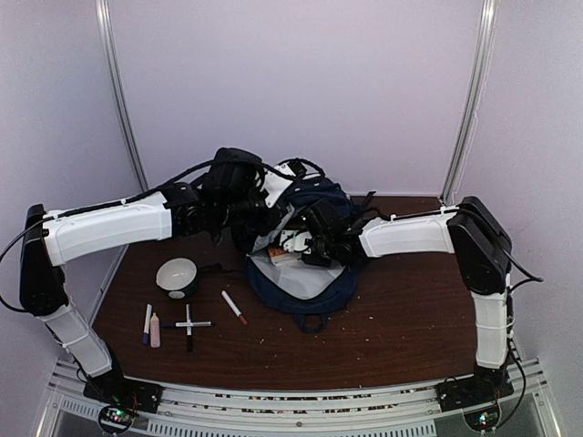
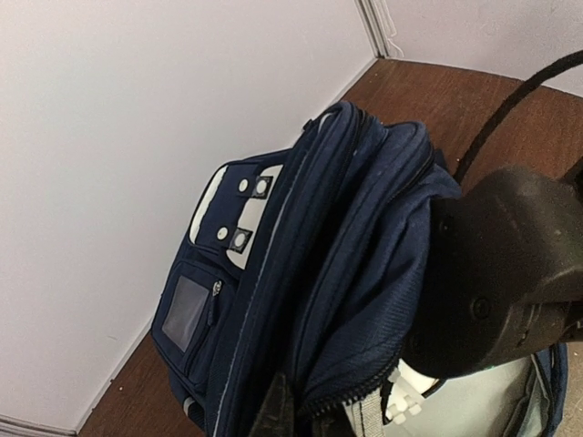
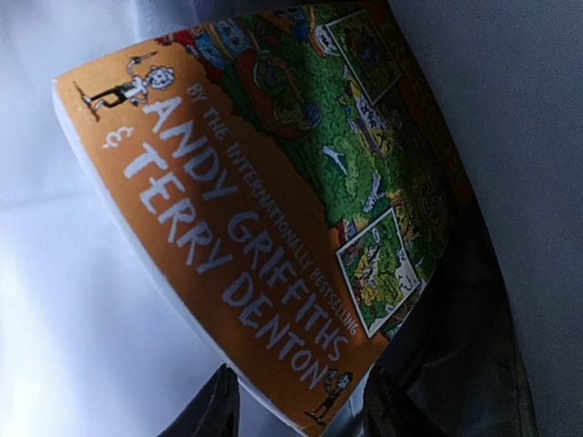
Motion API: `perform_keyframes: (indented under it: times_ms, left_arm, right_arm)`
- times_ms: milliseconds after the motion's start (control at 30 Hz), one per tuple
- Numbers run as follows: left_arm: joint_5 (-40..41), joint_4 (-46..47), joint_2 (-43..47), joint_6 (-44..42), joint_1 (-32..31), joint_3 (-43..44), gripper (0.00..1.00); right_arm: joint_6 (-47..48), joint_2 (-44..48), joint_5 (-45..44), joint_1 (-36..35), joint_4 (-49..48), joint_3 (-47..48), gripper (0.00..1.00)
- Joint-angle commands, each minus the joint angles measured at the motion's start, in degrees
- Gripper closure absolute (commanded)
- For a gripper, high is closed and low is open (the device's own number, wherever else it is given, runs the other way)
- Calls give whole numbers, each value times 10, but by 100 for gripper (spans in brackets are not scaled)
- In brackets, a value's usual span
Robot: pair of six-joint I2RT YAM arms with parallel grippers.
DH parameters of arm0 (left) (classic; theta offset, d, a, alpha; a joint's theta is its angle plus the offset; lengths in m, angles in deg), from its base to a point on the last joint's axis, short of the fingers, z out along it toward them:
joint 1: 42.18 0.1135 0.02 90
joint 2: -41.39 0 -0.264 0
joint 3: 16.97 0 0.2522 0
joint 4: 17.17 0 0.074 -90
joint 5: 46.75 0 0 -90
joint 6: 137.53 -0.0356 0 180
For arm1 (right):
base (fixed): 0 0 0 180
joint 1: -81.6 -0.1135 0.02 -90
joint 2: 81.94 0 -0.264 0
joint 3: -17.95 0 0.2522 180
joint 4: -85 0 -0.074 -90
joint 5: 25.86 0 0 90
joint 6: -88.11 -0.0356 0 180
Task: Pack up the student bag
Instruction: Move the book to the largest pocket of the bag, then place the largest pocket of the bag in the student bag.
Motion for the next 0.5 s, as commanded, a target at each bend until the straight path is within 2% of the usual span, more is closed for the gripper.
perform_keyframes:
  times_ms: [0,167,333,467]
  left_arm:
    - [-18,60,49,10,-1,32,100]
    - [-13,57,50,9,-1,28,100]
    - [-8,52,36,4,-1,21,100]
    - [-35,65,17,23,-1,0,100]
  right_arm:
    - [-33,-22,-33,9,-58,24,54]
    - [-48,6,-14,8,-44,-2,54]
    - [-53,110,121,8,58,-77,52]
    - [-42,206,197,8,115,-183,51]
